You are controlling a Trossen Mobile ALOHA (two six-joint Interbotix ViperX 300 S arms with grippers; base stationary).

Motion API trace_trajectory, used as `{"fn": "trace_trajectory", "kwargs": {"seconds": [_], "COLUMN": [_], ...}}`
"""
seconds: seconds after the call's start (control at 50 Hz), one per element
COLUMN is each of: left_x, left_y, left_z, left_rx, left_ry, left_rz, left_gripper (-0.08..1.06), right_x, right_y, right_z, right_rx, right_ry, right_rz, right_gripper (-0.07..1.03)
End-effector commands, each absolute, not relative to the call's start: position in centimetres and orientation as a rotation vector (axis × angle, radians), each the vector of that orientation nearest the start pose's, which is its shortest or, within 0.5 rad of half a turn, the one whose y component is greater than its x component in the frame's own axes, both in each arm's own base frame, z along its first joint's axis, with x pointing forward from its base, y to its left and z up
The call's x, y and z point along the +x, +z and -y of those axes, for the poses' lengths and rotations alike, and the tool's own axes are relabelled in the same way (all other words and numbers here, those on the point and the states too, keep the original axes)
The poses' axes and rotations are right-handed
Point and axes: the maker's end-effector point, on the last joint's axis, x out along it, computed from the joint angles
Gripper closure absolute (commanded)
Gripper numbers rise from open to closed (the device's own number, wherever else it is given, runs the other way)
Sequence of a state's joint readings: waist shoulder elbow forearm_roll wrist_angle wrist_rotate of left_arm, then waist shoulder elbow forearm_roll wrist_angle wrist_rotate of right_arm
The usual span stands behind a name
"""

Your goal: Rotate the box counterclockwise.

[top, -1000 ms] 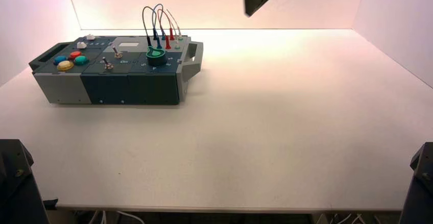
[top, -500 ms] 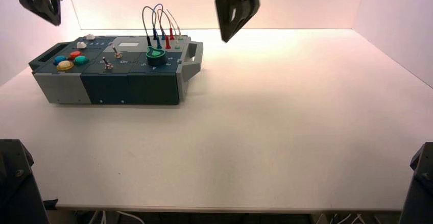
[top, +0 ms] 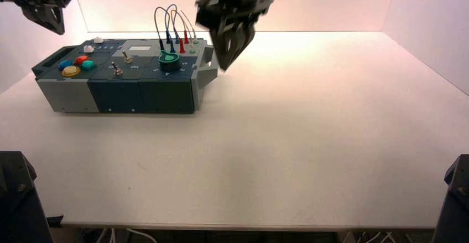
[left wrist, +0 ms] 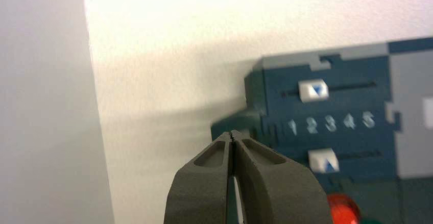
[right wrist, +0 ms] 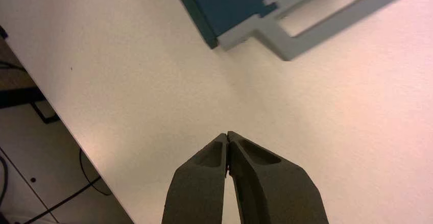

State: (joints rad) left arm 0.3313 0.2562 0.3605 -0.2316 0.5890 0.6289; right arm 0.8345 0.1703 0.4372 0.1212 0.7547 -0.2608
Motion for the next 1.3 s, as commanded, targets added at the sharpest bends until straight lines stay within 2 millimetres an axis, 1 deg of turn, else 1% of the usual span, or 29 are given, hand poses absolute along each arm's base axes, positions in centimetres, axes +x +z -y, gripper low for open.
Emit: {"fn": "trace_trajectory", "kwargs": {"seconds": [0.02,0.14,0.3,0.44,0.64,0.74,0.8,0.9,1.0,1.14,1.3], "left_x": [44.4,45.0,46.1,46.9,47.8,48.2,48.1,48.1,48.1,47.4,46.8], "left_y": [7.8,7.4,7.5,7.4,5.7,4.8,4.1,3.7,3.9,3.2,2.7], "left_z": [-12.9,-12.9,-13.1,-12.5,-10.8,-10.4,-10.4,-10.4,-10.5,-10.3,-10.3], "left_rx": [0.135,0.139,0.162,0.188,0.205,0.207,0.201,0.199,0.199,0.190,0.183], "left_ry": [-0.069,-0.070,-0.059,-0.078,-0.121,-0.133,-0.137,-0.136,-0.134,-0.138,-0.140], "left_rz": [-1.126,-1.121,-1.083,-1.074,-1.093,-1.105,-1.119,-1.123,-1.120,-1.142,-1.158], "left_gripper": [1.00,1.00,1.00,1.00,1.00,1.00,1.00,1.00,1.00,1.00,1.00], "right_x": [26.0,26.3,26.7,26.8,27.4,27.7,27.8,28.0,28.3,29.5,30.0], "right_y": [7.4,6.5,5.4,4.6,3.8,3.5,3.3,3.1,3.1,3.3,3.1], "right_z": [-31.2,-31.5,-31.9,-32.0,-32.7,-33.0,-33.1,-33.3,-33.7,-34.6,-34.9], "right_rx": [-0.637,-0.636,-0.635,-0.641,-0.644,-0.645,-0.646,-0.647,-0.646,-0.656,-0.658], "right_ry": [0.895,0.891,0.887,0.884,0.884,0.884,0.884,0.884,0.884,0.886,0.884], "right_rz": [-1.196,-1.194,-1.197,-1.215,-1.217,-1.219,-1.220,-1.219,-1.216,-1.192,-1.189], "right_gripper": [0.98,0.98,0.98,0.98,0.98,0.98,0.98,0.98,0.98,0.98,0.98]}}
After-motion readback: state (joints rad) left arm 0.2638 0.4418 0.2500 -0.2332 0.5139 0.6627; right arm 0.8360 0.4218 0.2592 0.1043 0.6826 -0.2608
